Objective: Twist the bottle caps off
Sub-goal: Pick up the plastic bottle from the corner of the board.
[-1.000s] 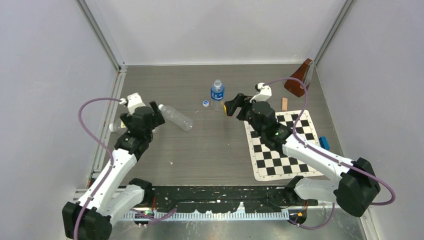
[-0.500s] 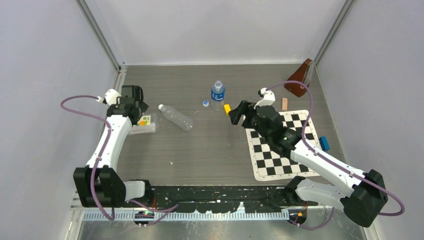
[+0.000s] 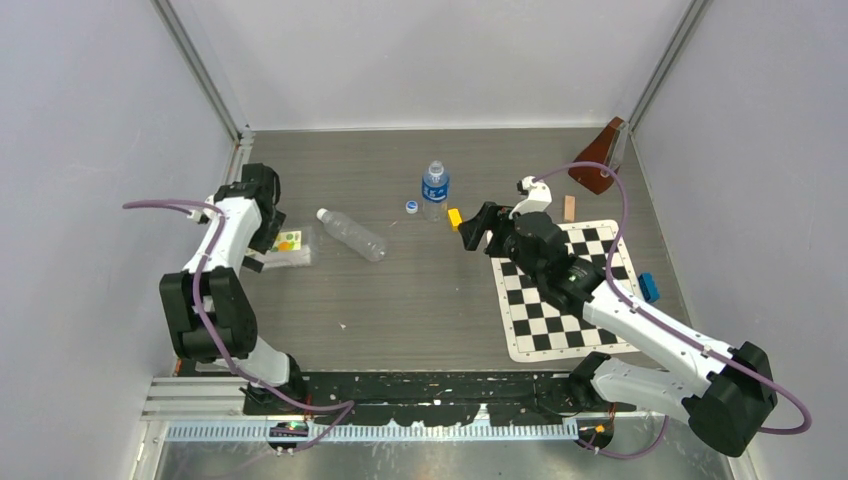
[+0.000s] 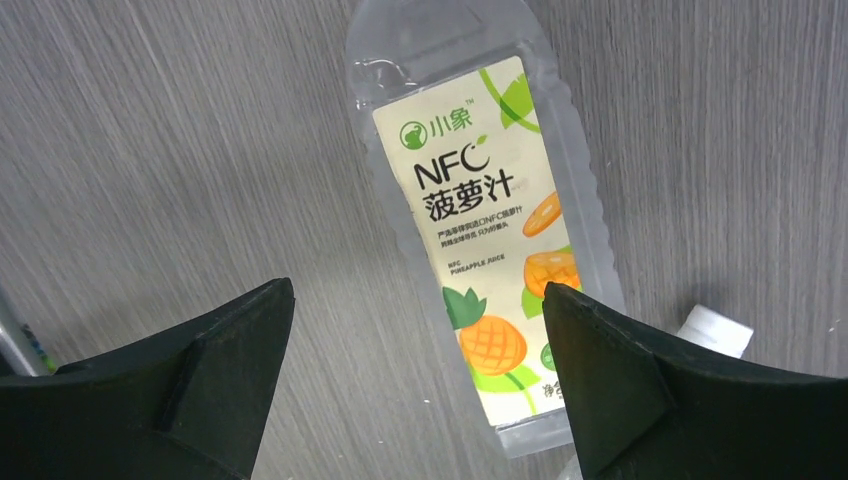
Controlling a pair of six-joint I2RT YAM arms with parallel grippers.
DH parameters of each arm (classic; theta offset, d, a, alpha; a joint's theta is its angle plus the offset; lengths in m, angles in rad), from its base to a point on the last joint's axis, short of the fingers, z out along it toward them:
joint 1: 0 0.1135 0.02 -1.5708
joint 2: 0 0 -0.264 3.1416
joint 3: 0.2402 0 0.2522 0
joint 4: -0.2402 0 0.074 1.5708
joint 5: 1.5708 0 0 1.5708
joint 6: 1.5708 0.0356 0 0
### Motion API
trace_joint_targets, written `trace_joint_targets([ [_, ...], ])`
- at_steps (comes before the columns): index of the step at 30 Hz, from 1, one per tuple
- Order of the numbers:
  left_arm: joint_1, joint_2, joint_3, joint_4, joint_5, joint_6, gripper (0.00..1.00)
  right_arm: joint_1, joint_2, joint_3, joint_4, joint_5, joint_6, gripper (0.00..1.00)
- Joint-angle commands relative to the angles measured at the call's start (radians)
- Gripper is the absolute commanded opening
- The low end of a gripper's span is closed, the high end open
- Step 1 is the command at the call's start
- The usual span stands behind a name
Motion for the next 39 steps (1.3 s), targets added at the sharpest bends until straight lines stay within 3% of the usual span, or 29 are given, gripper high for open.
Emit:
trace_joint_targets([
  [1, 0.024, 0.016, 0.017, 0.033, 0.014, -0.098, 0.99, 0.004, -0.037, 0.004, 0.008, 0.020, -0.028, 0.86],
  [11, 0.055, 0.108, -0.001, 0.098, 0.029, -0.143, 0.99, 0.004, -0.027, -0.008, 0.013, 0.021, -0.022, 0.86],
  [22, 0.062, 0.157, -0.079, 0.202, 0.051, -0.101, 0.92, 0.004, 0.003, 0.004, 0.004, 0.009, -0.017, 0.86],
  [31, 0.062, 0.124, -0.098, 0.186, 0.028, -0.055, 0.68, 0.004, 0.005, 0.011, 0.002, 0.012, -0.015, 0.86],
  [34, 0.062, 0.057, -0.147, 0.253, 0.033, 0.009, 0.57, 0.004, 0.004, 0.009, 0.000, 0.011, -0.012, 0.86],
  [39, 0.062, -0.074, -0.275, 0.384, 0.062, 0.066, 0.48, 0.004, 0.008, 0.008, 0.000, 0.009, -0.011, 0.86],
])
